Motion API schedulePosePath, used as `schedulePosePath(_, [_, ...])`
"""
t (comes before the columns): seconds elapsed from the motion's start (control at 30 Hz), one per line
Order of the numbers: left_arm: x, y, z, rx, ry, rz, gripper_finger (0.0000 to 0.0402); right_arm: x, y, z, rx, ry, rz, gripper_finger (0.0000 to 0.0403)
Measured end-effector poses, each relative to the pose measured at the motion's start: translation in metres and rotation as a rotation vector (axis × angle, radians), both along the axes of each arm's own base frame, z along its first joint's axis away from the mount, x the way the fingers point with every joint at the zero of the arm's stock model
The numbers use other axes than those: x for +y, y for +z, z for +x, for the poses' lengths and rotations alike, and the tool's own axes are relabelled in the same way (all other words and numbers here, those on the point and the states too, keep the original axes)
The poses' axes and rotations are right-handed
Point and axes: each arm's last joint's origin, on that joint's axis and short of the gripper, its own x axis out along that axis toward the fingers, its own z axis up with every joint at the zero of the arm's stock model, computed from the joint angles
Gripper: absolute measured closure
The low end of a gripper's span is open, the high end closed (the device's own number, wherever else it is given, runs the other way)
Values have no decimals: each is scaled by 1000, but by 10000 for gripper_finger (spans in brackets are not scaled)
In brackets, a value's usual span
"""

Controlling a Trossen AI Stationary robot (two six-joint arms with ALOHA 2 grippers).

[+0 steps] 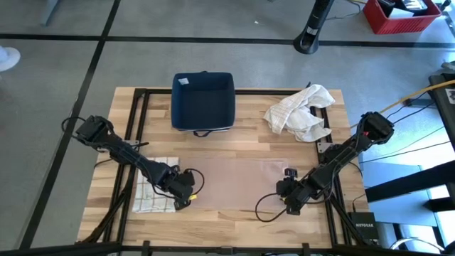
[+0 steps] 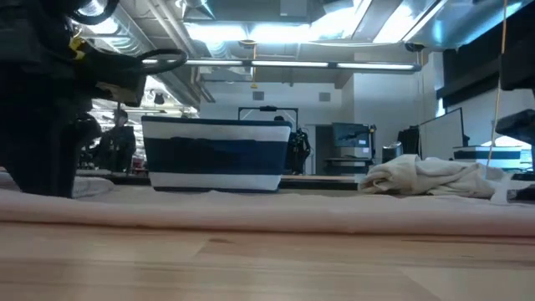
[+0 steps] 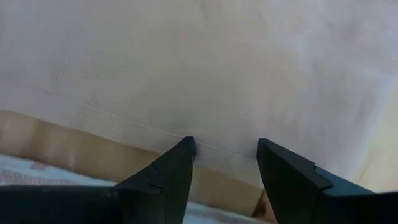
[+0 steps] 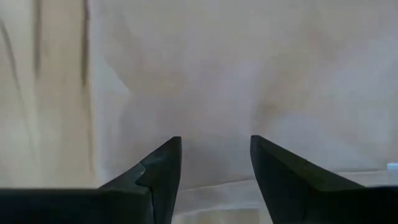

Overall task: Fold towel
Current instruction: Fold the light brown towel

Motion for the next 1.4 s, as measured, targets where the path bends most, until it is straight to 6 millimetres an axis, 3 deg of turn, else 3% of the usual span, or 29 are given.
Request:
schedulePosePath(0.17, [0,23,12,-88,-54,-20,229,4,14,5,-22,2,5,210])
schedulePosePath(0.37, [9,33,21,-155,-133,52,229,4,22,7,-73,-10,-10,210])
schedulePosePath(0.53, [18,28,26,-138,-264,131,229,3,22,8,-107,-11,-51,210])
schedulePosePath(0.77, [22,27,27,-128,-309,149,227,3,23,8,-120,-19,-53,210])
schedulePosePath(1.1, [31,22,18,-2,-290,177,169,2,23,9,-156,-40,-95,210])
schedulePosePath(1.4, [30,-6,21,52,-332,201,177,2,23,9,-160,-43,-101,210])
